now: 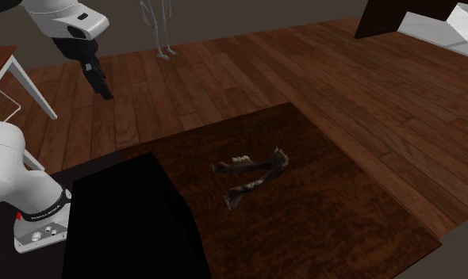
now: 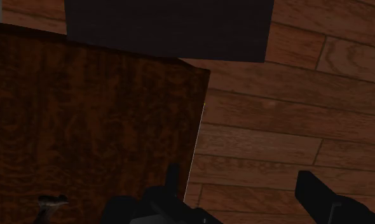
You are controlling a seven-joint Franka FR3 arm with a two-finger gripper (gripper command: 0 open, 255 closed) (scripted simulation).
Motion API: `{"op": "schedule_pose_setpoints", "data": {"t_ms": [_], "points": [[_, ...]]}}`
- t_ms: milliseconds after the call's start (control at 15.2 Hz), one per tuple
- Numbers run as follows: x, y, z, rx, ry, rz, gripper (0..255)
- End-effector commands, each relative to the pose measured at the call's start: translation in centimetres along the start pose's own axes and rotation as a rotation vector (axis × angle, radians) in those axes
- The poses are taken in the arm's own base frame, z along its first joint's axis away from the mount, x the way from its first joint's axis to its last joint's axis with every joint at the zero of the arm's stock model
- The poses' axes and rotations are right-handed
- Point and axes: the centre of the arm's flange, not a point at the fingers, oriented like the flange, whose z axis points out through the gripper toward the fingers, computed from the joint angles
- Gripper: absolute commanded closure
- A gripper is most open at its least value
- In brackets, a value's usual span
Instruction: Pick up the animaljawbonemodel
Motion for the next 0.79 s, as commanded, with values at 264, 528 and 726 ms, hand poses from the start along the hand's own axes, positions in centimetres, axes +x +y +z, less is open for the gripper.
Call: {"op": "schedule_pose_setpoints", "data": {"t_ms": [264, 528, 726], "points": [[3.0, 4.2, 1.6, 0.0, -0.007, 0.002, 0], [5.9, 8.3, 3.2, 0.0, -0.014, 0.004, 0], [8.1, 11.5, 4.4, 0.0, -0.019, 0.006, 0]]}}
